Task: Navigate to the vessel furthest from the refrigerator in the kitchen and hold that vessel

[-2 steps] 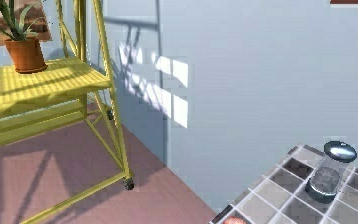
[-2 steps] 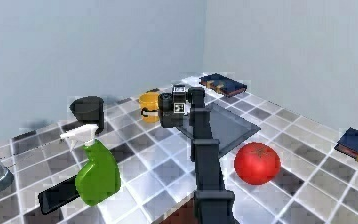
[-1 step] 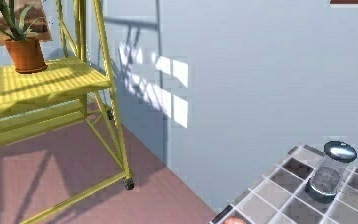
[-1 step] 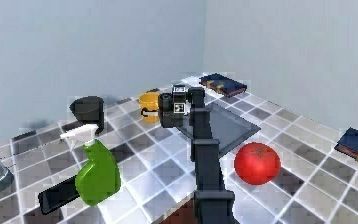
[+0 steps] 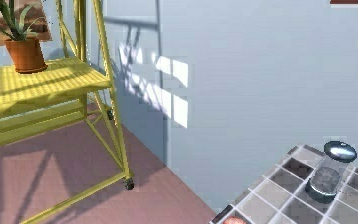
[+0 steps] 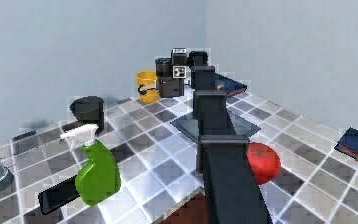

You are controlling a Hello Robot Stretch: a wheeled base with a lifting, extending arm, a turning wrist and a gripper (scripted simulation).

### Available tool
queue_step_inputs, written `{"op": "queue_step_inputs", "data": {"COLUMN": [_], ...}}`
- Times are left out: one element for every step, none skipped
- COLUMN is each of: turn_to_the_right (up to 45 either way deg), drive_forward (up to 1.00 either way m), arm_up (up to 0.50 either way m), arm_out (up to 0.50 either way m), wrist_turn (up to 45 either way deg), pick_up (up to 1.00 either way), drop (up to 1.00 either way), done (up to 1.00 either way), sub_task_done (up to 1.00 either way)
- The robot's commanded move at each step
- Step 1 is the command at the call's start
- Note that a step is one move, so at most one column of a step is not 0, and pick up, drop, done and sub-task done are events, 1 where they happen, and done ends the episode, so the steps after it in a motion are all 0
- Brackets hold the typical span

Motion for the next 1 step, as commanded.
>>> {"op": "queue_step_inputs", "data": {"turn_to_the_right": [0.0], "drive_forward": [0.00], "arm_up": [0.00], "arm_out": [0.00], "wrist_turn": [0.0], "pick_up": [0.00], "drop": [0.00], "done": [1.00], "sub_task_done": [0.00]}}
